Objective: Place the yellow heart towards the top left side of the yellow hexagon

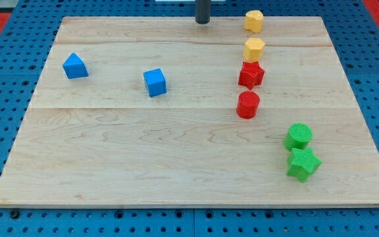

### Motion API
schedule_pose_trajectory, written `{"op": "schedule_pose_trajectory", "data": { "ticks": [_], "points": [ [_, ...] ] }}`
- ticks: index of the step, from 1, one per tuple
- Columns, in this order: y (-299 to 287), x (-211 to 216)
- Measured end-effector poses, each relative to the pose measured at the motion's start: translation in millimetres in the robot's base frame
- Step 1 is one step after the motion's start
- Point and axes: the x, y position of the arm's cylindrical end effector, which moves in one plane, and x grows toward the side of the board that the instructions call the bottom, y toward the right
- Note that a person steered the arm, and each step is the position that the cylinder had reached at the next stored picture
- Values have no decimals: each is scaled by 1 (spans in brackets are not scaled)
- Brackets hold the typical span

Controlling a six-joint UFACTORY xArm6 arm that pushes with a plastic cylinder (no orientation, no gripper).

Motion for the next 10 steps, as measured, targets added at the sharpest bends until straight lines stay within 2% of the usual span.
{"op": "schedule_pose_trajectory", "data": {
  "ticks": [1, 2, 3, 4, 5, 6, 7, 8, 10],
  "points": [
    [32, 0],
    [96, -1],
    [95, 1],
    [57, 35],
    [83, 72],
    [154, 79],
    [180, 50],
    [166, 0],
    [139, -1]
  ]
}}
